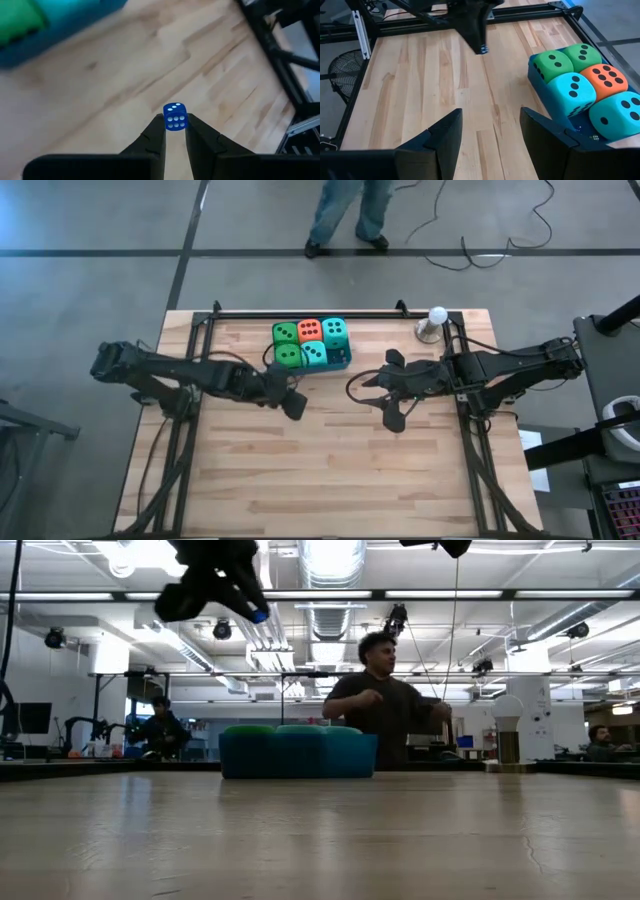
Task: Pick & Place Dice
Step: Put the small blue dice into the blue bin
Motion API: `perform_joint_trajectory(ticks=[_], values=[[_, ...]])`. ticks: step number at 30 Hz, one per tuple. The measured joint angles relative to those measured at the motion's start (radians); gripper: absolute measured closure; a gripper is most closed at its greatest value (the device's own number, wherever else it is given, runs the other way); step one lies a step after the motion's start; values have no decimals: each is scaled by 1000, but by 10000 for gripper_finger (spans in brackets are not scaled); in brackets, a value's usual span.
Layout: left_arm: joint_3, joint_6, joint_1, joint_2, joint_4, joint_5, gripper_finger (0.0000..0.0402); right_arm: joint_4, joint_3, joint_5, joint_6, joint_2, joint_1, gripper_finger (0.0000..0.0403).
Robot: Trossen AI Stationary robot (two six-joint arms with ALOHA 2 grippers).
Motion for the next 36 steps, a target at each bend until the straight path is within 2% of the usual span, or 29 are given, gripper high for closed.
perform_joint_trajectory(ticks=[16, 21, 36], values=[[2, 452, 226, 8, 315, -3, 346, 2, 0, 0, 13, 0, -1, 209], [3, 599, 273, 58, 383, -7, 346, 3, 0, 1, 24, 0, -1, 209], [8, 633, 346, 271, 430, 6, 346, 4, -1, 17, 23, 0, 0, 209]])
